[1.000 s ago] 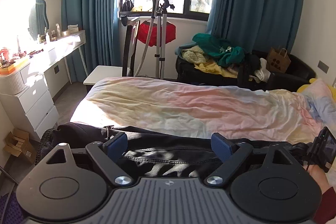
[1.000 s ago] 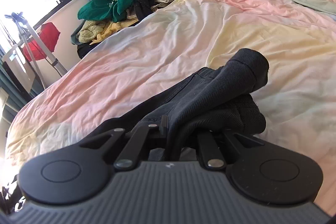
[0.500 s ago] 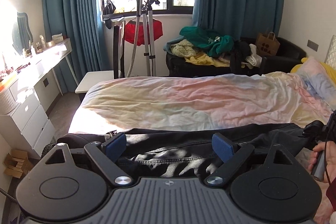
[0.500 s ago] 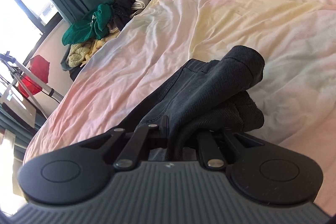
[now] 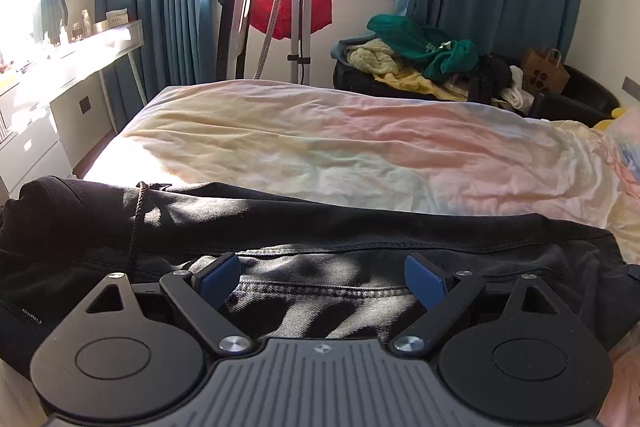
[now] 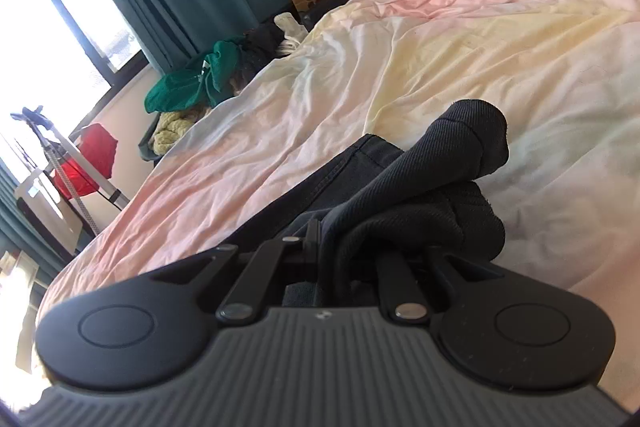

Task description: Fold clothes

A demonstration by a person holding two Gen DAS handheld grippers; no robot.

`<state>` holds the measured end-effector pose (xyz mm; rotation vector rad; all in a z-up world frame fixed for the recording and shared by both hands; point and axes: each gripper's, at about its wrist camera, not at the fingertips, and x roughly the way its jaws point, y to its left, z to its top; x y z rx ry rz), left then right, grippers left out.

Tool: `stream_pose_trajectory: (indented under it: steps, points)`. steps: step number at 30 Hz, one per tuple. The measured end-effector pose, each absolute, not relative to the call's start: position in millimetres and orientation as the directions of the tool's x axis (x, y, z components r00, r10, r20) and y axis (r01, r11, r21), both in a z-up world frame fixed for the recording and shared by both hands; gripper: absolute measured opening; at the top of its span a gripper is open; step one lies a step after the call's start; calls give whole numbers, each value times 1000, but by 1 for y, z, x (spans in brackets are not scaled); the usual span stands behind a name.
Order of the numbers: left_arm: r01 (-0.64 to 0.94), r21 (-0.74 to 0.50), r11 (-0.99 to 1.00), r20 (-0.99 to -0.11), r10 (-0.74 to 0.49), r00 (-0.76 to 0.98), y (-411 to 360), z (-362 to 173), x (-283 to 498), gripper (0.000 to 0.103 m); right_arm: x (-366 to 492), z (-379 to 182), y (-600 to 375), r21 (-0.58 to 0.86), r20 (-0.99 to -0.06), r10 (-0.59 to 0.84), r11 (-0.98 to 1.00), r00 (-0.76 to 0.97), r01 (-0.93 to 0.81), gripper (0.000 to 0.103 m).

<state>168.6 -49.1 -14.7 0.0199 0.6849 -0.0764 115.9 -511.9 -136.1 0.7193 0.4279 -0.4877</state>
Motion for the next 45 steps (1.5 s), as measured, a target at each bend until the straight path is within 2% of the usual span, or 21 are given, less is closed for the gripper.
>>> stream_pose_trajectory:
  steps: [2, 5, 7, 9, 12, 14, 15, 16, 17, 18, 21, 28, 36, 41, 45]
  points:
    - [54, 60, 997, -611, -6, 792, -45, -33, 172, 91, 110, -152, -530, 642, -547, -214, 513, 809, 570, 13]
    - [33, 131, 991, -572, 48, 819, -35, -54, 168, 91, 100, -176, -556, 820, -504, -72, 276, 861, 502, 17]
    - [53, 125, 991, -567, 27, 823, -26, -64, 155, 91, 95, -193, -568, 861, -492, -10, 142, 871, 488, 33]
    - [40, 84, 996, -604, 19, 797, -21, -68, 154, 91, 97, -201, -576, 873, -479, 4, 104, 878, 476, 64]
    - [48, 15, 999, -600, -29, 799, -16, -71, 151, 92, 106, -204, -582, 873, -465, -22, 151, 885, 463, 69]
    - [60, 38, 997, -596, -25, 802, -18, -75, 154, 92, 112, -206, -587, 872, -455, -39, 182, 889, 454, 69]
    - [60, 54, 997, -592, -17, 805, -18, -78, 156, 92, 115, -207, -589, 871, -450, -48, 198, 892, 450, 64]
    - [52, 74, 996, -588, 1, 809, -17, -81, 158, 92, 118, -208, -591, 869, -445, -56, 214, 894, 446, 55]
    - [40, 81, 996, -590, 15, 807, -15, -86, 161, 92, 121, -209, -593, 868, -439, -64, 229, 896, 441, 26]
    - [35, 77, 996, -596, 18, 803, -13, -89, 163, 92, 124, -208, -595, 863, -436, -73, 247, 897, 440, 20]
    - [29, 36, 999, -598, -2, 802, -5, -94, 167, 92, 130, -191, -590, 822, -457, -116, 324, 882, 468, 15]
    - [15, 19, 1000, -570, -2, 821, 1, -88, 170, 93, 129, -155, -588, 809, -352, -182, 434, 918, 396, 13]
    - [2, 139, 990, -589, 81, 804, -13, -99, 172, 94, 127, -203, -603, 765, -511, -135, 378, 849, 521, 13]
    - [1, 187, 982, -605, 114, 788, -23, -99, 173, 95, 124, -207, -598, 756, -514, -137, 395, 847, 522, 13]
    - [1, 176, 984, -619, 110, 777, -20, -102, 175, 98, 124, -204, -593, 736, -514, -153, 427, 844, 526, 13]
